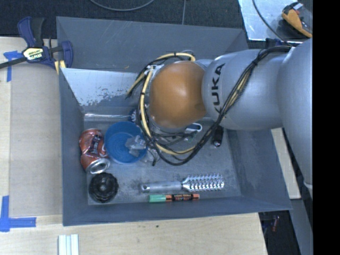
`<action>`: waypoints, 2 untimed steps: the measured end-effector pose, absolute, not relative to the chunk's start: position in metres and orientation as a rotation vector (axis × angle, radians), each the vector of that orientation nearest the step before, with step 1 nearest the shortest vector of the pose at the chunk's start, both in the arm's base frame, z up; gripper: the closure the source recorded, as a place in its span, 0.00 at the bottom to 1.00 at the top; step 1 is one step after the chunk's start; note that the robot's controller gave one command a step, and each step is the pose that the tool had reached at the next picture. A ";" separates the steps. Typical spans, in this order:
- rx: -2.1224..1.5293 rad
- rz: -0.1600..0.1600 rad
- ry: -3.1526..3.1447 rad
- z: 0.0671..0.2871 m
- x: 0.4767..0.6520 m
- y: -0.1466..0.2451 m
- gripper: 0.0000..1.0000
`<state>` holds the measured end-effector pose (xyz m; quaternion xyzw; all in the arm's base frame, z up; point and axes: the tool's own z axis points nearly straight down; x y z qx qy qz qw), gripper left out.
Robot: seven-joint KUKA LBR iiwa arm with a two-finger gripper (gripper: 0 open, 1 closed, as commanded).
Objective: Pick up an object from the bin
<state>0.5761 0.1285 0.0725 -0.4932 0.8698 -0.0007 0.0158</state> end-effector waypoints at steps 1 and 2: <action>-1.530 -0.001 2.707 0.073 0.576 0.128 1.00; -1.526 0.000 2.708 0.075 0.576 0.128 1.00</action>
Offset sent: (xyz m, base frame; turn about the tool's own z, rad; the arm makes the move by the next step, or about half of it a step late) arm 0.0002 -0.0001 0.0033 0.0028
